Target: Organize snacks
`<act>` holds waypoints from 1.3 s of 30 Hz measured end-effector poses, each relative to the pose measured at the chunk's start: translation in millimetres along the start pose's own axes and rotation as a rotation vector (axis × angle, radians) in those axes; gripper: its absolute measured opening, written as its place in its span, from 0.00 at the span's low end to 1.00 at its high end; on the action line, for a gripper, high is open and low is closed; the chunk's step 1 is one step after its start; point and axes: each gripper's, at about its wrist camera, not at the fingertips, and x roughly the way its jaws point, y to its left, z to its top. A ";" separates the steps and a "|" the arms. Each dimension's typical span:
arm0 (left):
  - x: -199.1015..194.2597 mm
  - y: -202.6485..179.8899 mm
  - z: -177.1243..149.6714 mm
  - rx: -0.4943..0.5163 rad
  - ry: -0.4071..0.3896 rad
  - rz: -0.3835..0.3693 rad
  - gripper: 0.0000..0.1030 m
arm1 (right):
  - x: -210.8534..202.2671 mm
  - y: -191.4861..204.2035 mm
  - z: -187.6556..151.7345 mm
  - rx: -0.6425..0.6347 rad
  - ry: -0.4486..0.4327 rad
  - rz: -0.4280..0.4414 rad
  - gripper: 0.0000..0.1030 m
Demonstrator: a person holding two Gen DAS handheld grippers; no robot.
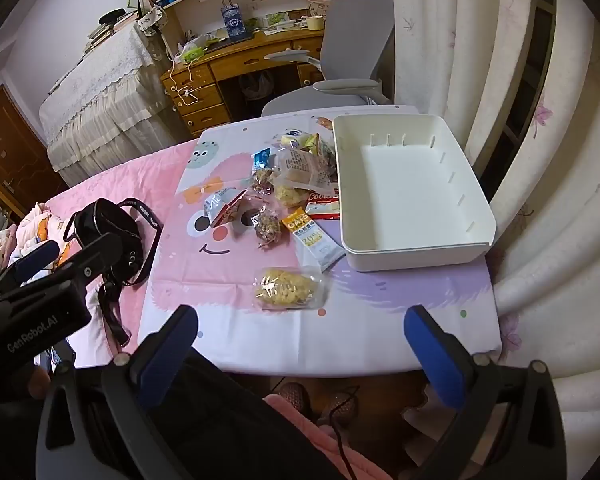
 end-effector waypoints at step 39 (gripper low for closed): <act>-0.4 1.9 -0.7 0.005 0.000 0.009 0.99 | 4.8 -14.2 5.2 0.001 0.012 -0.001 1.00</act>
